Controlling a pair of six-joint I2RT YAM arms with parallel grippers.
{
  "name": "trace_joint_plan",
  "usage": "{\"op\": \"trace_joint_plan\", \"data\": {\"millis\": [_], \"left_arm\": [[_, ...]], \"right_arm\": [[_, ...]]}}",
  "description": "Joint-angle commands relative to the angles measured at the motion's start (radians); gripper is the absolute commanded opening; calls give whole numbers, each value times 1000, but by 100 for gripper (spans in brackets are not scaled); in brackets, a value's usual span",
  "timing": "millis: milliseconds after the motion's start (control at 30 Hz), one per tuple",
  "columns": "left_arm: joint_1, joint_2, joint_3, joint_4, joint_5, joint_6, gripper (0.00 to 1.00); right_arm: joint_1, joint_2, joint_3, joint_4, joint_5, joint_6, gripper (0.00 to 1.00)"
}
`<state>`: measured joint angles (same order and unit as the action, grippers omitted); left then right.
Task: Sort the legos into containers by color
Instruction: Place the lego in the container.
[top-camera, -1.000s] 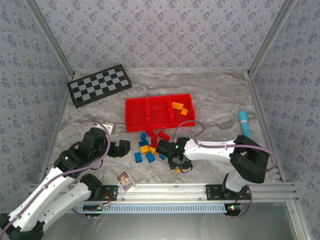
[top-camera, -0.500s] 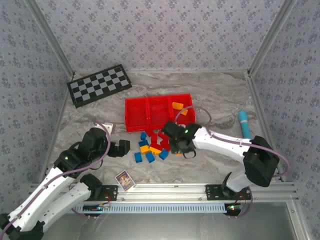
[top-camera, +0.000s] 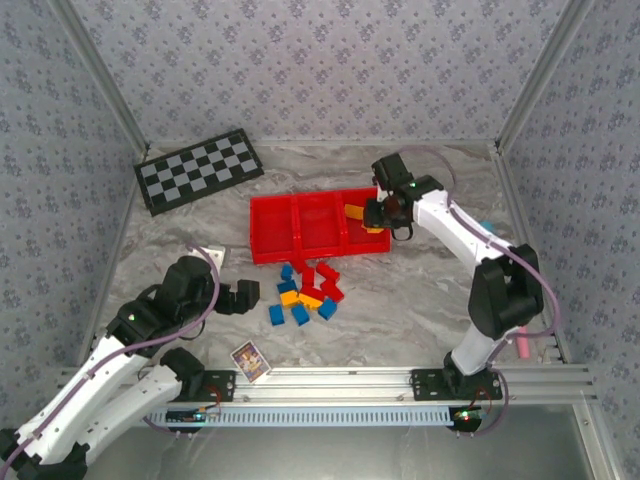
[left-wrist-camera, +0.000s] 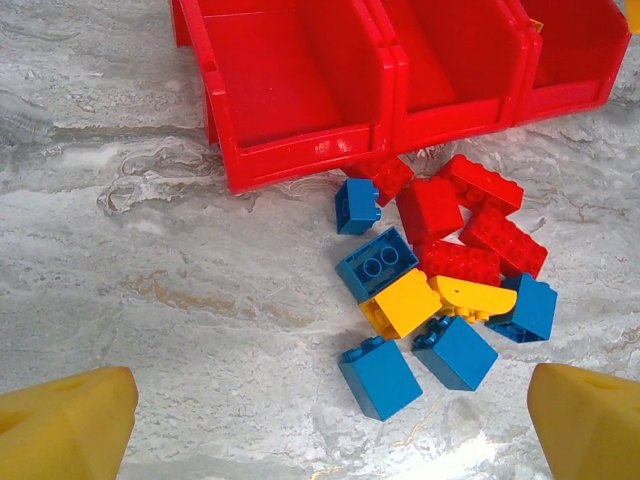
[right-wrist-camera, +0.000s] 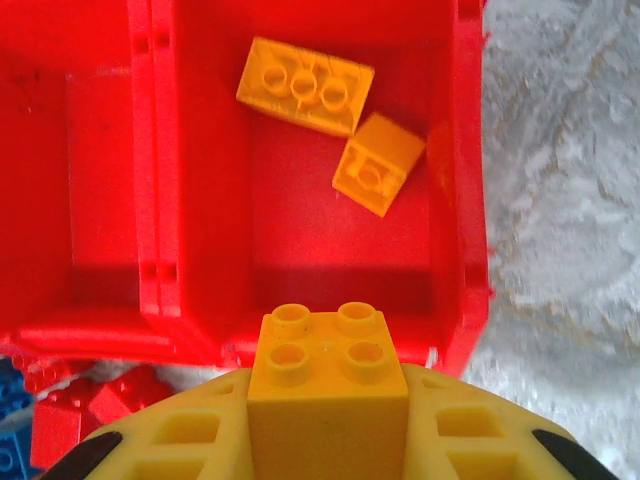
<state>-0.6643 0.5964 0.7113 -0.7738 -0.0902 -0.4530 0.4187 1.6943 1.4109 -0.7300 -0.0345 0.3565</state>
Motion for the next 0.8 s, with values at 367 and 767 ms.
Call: {"op": "trace_joint_plan", "data": {"millis": [367, 767], "left_arm": [[-12, 14, 0, -19, 19, -103, 100], [-24, 140, 8, -6, 44, -188, 100]], "right_arm": [[-61, 271, 223, -24, -150, -108, 59], [-31, 85, 119, -10, -130, -97, 88]]}}
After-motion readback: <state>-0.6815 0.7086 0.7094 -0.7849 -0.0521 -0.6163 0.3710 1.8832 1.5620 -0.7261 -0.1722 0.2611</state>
